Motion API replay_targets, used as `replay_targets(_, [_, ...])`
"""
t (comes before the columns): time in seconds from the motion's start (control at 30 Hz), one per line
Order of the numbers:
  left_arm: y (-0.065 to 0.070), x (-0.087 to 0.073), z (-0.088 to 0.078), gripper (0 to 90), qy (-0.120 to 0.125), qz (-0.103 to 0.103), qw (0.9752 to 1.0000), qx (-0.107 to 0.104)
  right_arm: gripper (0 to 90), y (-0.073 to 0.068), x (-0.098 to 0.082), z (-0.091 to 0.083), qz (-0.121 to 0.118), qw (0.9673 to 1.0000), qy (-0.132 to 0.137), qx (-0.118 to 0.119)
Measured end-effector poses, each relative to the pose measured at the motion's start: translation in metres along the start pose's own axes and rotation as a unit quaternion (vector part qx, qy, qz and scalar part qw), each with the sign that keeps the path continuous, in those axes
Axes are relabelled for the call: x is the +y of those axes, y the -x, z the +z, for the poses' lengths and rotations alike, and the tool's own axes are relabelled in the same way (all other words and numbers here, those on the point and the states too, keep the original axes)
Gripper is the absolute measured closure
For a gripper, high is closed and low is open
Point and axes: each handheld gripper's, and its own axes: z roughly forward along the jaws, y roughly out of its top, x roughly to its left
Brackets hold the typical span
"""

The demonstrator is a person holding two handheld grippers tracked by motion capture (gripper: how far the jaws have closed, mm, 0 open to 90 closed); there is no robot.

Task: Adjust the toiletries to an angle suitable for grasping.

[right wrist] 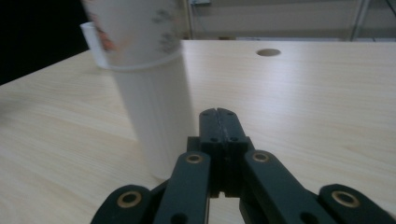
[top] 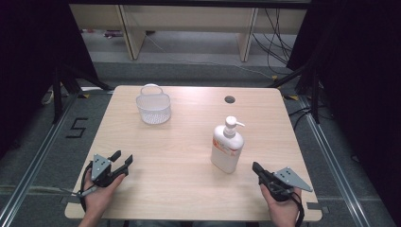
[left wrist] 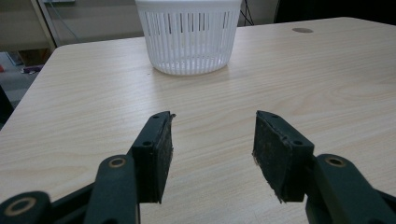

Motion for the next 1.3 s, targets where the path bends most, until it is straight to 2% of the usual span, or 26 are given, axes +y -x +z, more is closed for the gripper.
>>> replay_targets(0.13, [0.000, 0.000, 0.000, 46.3, 0.004, 0.002, 1.0000, -0.004, 90.0, -0.026, 0.012, 0.004, -0.033, 0.9991, 0.001, 0.028])
replay_targets(0.17, [0.001, 0.000, 0.000, 46.2, 0.008, 0.002, 1.0000, -0.005, 90.0, -0.030, 0.014, 0.005, -0.038, 0.9989, 0.002, 0.028])
replay_targets(0.2, [0.001, -0.001, 0.000, 46.2, 0.009, 0.003, 0.9999, -0.007, 90.0, -0.036, 0.018, 0.008, -0.040, 0.9985, 0.004, 0.036])
replay_targets(0.27, [0.002, -0.001, 0.000, 46.2, 0.009, 0.006, 0.9999, -0.007, 90.0, -0.042, 0.023, 0.011, -0.048, 0.9982, 0.004, 0.036])
replay_targets(0.3, [0.002, -0.001, 0.001, 46.2, 0.010, 0.006, 0.9999, -0.009, 90.0, -0.046, 0.026, 0.013, -0.047, 0.9982, 0.004, 0.038])
replay_targets(0.33, [0.002, -0.001, 0.001, 46.1, 0.011, 0.006, 0.9999, -0.009, 90.0, -0.051, 0.029, 0.016, -0.033, 0.9982, 0.007, 0.049])
replay_targets(0.37, [0.002, 0.000, 0.001, 46.1, 0.006, 0.007, 0.9999, -0.008, 90.0, -0.052, 0.031, 0.016, -0.043, 0.9982, 0.001, 0.042])
replay_targets(0.4, [0.002, 0.000, 0.001, 46.1, 0.007, 0.006, 0.9999, -0.009, 90.0, -0.054, 0.034, 0.019, -0.058, 0.9975, 0.008, 0.040])
replay_targets(0.47, [0.002, 0.000, 0.000, 46.0, 0.005, 0.005, 1.0000, -0.007, 90.0, -0.056, 0.036, 0.023, -0.054, 0.9979, 0.011, 0.035])
replay_targets(0.53, [0.002, -0.001, 0.000, 46.0, 0.008, 0.003, 0.9999, -0.007, 90.0, -0.056, 0.039, 0.027, -0.041, 0.9984, 0.001, 0.040])
replay_targets(0.6, [0.002, -0.001, 0.000, 45.9, 0.007, 0.004, 1.0000, -0.006, 90.0, -0.055, 0.040, 0.029, -0.045, 0.9984, 0.004, 0.034])
replay_targets(0.63, [0.002, -0.001, 0.000, 45.9, 0.008, 0.003, 0.9999, -0.007, 90.0, -0.056, 0.041, 0.030, -0.036, 0.9986, -0.002, 0.040])
replay_targets(0.7, [0.002, 0.000, -0.001, 45.7, 0.004, 0.004, 1.0000, -0.005, 90.0, -0.054, 0.042, 0.032, -0.045, 0.9984, -0.002, 0.035])
replay_targets(0.73, [0.002, -0.001, 0.000, 45.6, 0.012, 0.003, 0.9999, -0.007, 90.0, -0.053, 0.042, 0.032, -0.045, 0.9985, -0.002, 0.032])
replay_targets(0.8, [0.003, -0.001, -0.001, 45.4, 0.006, 0.005, 1.0000, -0.004, 90.0, -0.053, 0.043, 0.033, -0.041, 0.9987, -0.009, 0.029])
replay_targets(0.83, [0.003, -0.001, -0.001, 45.3, 0.007, 0.005, 1.0000, -0.004, 90.0, -0.051, 0.043, 0.034, -0.048, 0.9985, -0.006, 0.028])
replay_targets(0.93, [0.003, -0.001, -0.001, 45.2, 0.006, 0.005, 1.0000, -0.004, 90.0, -0.050, 0.043, 0.036, -0.032, 0.9992, -0.014, 0.022])
replay_targets(1.03, [0.003, -0.001, -0.001, 45.2, 0.005, 0.007, 1.0000, -0.004, 90.0, -0.045, 0.045, 0.040, -0.041, 0.9990, -0.009, 0.015])
replay_targets(1.07, [0.003, -0.001, -0.001, 45.2, 0.005, 0.007, 1.0000, -0.004, 90.0, -0.045, 0.045, 0.042, -0.027, 0.9994, -0.012, 0.014])
replay_targets(1.17, [0.003, -0.001, -0.001, 45.1, 0.005, 0.004, 1.0000, -0.004, 90.0, -0.042, 0.047, 0.045, -0.039, 0.9992, -0.004, 0.003])
replay_targets(1.2, [0.003, -0.001, -0.001, 45.1, 0.005, 0.004, 1.0000, -0.004, 90.0, -0.043, 0.047, 0.044, -0.023, 0.9996, -0.016, -0.002])
replay_targets(1.23, [0.003, -0.001, -0.001, 45.1, 0.005, 0.004, 1.0000, -0.004, 90.0, -0.040, 0.048, 0.047, -0.035, 0.9993, -0.009, -0.002])
replay_targets(1.27, [0.003, -0.001, -0.001, 45.0, 0.005, 0.005, 1.0000, -0.004, 90.0, -0.039, 0.048, 0.048, -0.036, 0.9993, -0.009, -0.006])
replay_targets(1.3, [0.003, -0.001, -0.001, 45.0, 0.005, 0.005, 1.0000, -0.004, 90.0, -0.038, 0.048, 0.050, -0.031, 0.9995, -0.007, 0.002])
